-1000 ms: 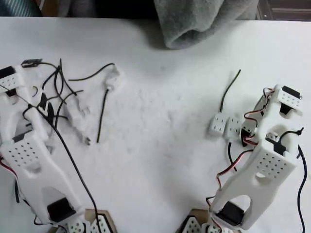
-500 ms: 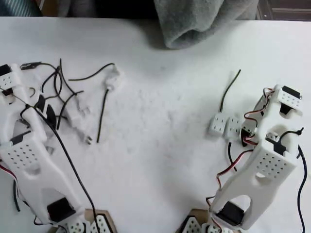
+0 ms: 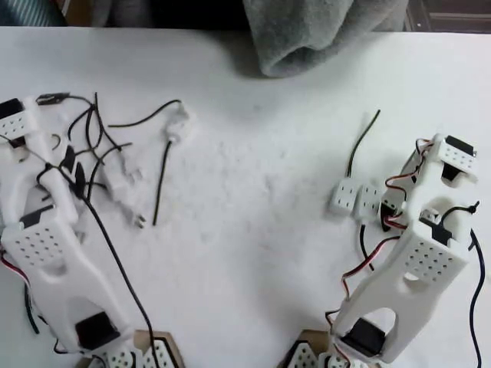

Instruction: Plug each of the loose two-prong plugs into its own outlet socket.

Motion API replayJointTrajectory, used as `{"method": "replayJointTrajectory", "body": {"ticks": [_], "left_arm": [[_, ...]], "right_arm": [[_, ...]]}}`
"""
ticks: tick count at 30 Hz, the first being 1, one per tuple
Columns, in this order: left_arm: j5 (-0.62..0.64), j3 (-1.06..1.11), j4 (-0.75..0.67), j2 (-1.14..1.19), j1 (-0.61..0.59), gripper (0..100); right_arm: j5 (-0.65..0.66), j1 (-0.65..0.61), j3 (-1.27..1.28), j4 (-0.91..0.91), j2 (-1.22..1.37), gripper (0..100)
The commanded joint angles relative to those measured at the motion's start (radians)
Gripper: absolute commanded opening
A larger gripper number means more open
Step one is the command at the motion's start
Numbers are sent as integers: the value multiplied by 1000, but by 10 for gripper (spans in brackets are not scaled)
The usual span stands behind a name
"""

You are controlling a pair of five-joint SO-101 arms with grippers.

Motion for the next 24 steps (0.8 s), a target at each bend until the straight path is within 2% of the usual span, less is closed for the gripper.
{"method": "replayJointTrajectory", "body": {"ticks": [1,8,12,15,18,24], "left_arm": [[-6,-44,71,-182,50,25],[-14,-34,80,-360,54,27],[-135,44,80,-424,119,24],[-193,181,77,-527,205,24],[-190,313,77,-670,326,24],[-54,551,23,-932,639,24]], "right_arm": [[6,-21,12,-19,12,316],[8,-21,12,-19,12,316],[8,-22,11,-19,12,316],[8,-22,11,-19,12,316],[8,-22,11,-19,12,316],[9,-22,11,-19,12,316]]}}
